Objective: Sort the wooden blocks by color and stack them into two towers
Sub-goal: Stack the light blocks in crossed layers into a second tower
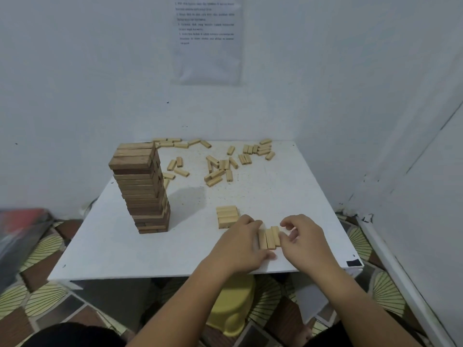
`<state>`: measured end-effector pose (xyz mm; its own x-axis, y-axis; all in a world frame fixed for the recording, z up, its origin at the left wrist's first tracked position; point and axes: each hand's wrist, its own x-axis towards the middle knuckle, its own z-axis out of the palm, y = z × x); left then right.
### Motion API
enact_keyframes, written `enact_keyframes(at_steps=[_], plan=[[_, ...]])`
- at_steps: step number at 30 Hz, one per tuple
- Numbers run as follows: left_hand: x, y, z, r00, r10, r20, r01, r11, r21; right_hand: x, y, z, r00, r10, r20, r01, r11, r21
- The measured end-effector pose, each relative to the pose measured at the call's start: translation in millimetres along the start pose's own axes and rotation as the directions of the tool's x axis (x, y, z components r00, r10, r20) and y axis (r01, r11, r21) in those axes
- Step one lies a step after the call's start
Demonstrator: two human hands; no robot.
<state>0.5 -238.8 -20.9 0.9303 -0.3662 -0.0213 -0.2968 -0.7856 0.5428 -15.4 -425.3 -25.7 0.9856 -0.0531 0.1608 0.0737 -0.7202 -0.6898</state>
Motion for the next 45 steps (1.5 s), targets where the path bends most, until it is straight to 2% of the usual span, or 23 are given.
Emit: enact_keyframes(at_steps=[4,8,11,14,16,18,20,23,25,27,30,40,45], plan=[[-16,-14,-2,0.997,-0.010,-0.073,-0.001,0.989,-0.151,4,-15,10,0.990,0.099,0.098,-0.081,0.982,-0.169],[-28,-24,-5,0.991,-0.010,-0.135,-0.018,0.978,-0.208,7,-22,22,0.987,0.075,0.139,-0.030,0.952,-0.304],[-34,-27,-8,0.988,0.010,-0.155,-0.043,0.976,-0.213,10,-18,20,0.969,-0.054,0.241,0.121,0.955,-0.273],[-43,-32,-8,0.982,0.021,-0.189,-0.055,0.983,-0.177,11,-15,17,0.869,-0.244,0.430,0.340,0.927,-0.161],[-52,-35,-5,0.977,0.016,-0.210,-0.050,0.987,-0.154,8,-12,17,0.825,-0.298,0.481,0.391,0.915,-0.104],[-59,-37,0,0.974,0.020,-0.227,-0.046,0.993,-0.111,3,-8,17,0.847,-0.306,0.435,0.367,0.928,-0.062],[-65,-37,4,0.963,0.030,-0.269,-0.038,0.999,-0.025,-4,-4,18,0.907,-0.249,0.339,0.298,0.949,-0.100],[-71,-32,15,0.931,0.062,-0.359,-0.003,0.986,0.164,-16,-3,20,0.961,-0.078,0.265,0.174,0.916,-0.361],[-73,-24,21,0.959,0.003,-0.284,0.062,0.974,0.218,-25,-1,23,0.955,0.006,0.297,0.151,0.850,-0.505],[-72,-18,28,0.988,-0.058,-0.142,0.093,0.964,0.248,-33,-1,27,0.949,0.005,0.317,0.183,0.807,-0.562],[-67,-12,30,0.994,-0.041,-0.096,0.070,0.946,0.315,-39,-4,33,0.941,-0.024,0.337,0.220,0.799,-0.560],[-66,-14,30,0.998,-0.035,-0.057,0.052,0.938,0.343,-40,-8,40,0.948,-0.047,0.316,0.214,0.827,-0.519],[-68,-19,22,0.991,-0.056,-0.125,0.091,0.951,0.296,-34,-5,32,0.952,-0.010,0.305,0.140,0.902,-0.409]])
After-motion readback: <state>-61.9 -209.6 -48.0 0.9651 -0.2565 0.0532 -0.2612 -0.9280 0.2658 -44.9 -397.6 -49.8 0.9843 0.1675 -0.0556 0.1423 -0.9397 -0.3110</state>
